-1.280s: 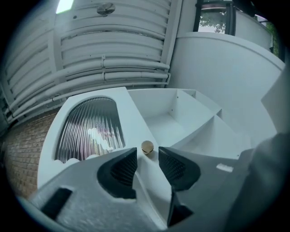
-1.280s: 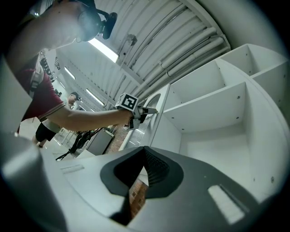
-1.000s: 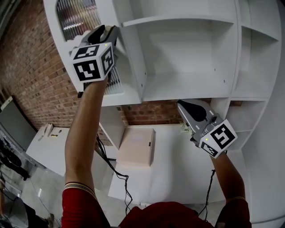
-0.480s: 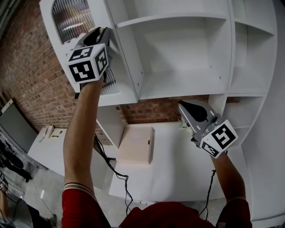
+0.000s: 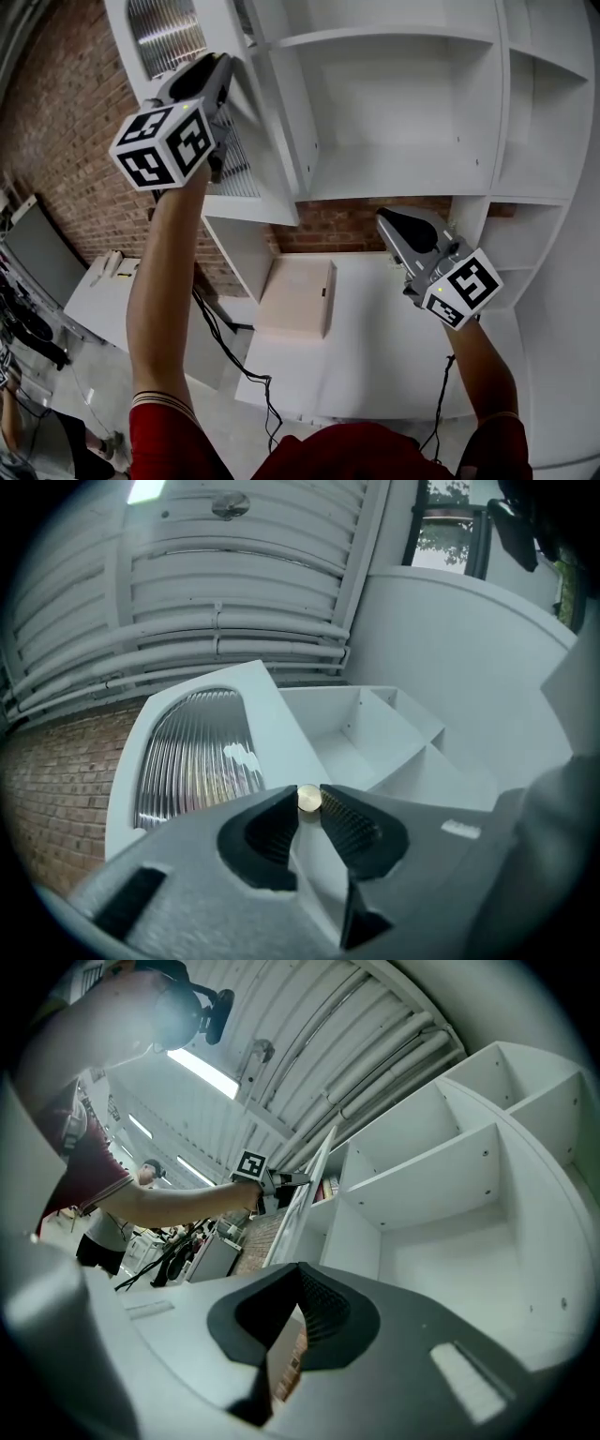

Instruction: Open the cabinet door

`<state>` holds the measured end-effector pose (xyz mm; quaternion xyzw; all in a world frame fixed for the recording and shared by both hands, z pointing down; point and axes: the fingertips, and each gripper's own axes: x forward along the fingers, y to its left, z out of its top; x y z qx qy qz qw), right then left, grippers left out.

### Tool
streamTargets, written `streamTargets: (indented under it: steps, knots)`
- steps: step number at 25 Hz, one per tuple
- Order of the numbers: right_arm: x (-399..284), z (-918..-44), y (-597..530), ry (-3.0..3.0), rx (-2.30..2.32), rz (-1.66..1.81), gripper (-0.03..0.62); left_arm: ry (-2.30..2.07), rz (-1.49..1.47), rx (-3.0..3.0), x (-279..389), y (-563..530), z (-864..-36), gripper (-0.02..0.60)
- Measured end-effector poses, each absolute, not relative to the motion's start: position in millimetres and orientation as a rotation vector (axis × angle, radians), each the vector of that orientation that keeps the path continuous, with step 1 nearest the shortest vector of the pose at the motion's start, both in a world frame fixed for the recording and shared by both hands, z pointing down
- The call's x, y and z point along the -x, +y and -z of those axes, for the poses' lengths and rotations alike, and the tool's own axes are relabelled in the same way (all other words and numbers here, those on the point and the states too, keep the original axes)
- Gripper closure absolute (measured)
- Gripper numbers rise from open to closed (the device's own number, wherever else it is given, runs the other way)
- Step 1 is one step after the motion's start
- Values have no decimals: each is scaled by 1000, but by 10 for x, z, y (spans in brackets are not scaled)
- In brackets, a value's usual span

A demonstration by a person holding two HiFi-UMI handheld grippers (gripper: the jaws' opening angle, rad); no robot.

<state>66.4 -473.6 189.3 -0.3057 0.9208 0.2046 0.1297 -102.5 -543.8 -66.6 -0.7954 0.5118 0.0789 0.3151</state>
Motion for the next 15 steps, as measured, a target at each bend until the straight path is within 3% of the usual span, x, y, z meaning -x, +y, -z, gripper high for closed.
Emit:
streamTargets:
  steps: [15]
  knots:
    - [-245, -1834, -4489, 2684, 811, -592, 582, 1230, -328, 2188, 1452, -4600, 706, 502]
